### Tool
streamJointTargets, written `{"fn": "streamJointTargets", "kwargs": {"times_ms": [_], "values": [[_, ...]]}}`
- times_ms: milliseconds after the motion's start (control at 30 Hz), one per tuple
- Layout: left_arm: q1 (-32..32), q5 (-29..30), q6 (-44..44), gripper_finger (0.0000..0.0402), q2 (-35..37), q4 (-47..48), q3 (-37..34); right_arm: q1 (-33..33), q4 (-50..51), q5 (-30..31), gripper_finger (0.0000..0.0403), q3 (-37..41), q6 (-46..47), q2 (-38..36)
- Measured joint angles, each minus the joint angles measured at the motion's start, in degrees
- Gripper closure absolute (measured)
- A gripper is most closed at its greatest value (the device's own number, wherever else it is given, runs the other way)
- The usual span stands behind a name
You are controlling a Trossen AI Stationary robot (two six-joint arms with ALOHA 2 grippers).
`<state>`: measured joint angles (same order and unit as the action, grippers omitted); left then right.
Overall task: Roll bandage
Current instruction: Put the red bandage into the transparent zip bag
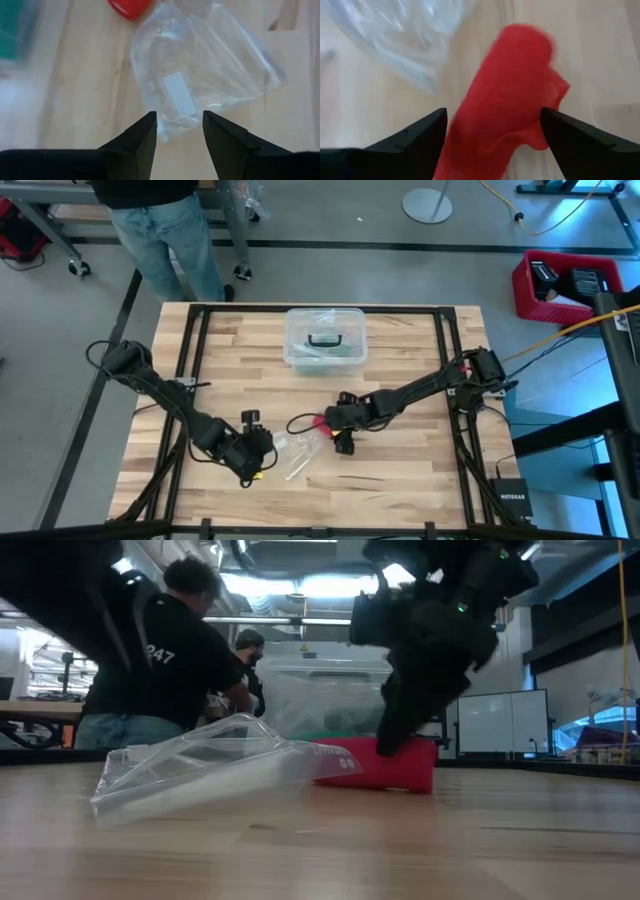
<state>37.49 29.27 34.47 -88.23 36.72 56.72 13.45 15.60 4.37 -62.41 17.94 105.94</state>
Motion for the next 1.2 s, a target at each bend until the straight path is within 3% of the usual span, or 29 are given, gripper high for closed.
{"fn": "streamJointTargets", "kwargs": {"times_ms": [200,333,867,1033,1200], "values": [[1.19,0.79,2.65,0.0249,0.0,-11.09,-5.92,0.07,0.78,1.79,0.0079,0.19,1.25,1.93],[1.12,1.01,2.65,0.0249,0.0,-15.44,-7.76,0.07,0.27,2.17,0.01,0.16,2.62,2.86],[-1.87,0.99,0.91,0.0249,0.0,-14.81,-7.81,0.03,5.82,3.85,0.0205,-1.07,0.85,0.72],[-3.63,-1.93,6.33,0.0249,0.0,-14.79,-7.81,0.03,8.35,7.61,0.0211,-1.05,-0.92,-2.66],[0.4,-6.2,11.7,0.0249,0.0,-15.42,-7.81,0.03,3.75,8.17,0.021,-1.03,-4.47,-2.42]]}}
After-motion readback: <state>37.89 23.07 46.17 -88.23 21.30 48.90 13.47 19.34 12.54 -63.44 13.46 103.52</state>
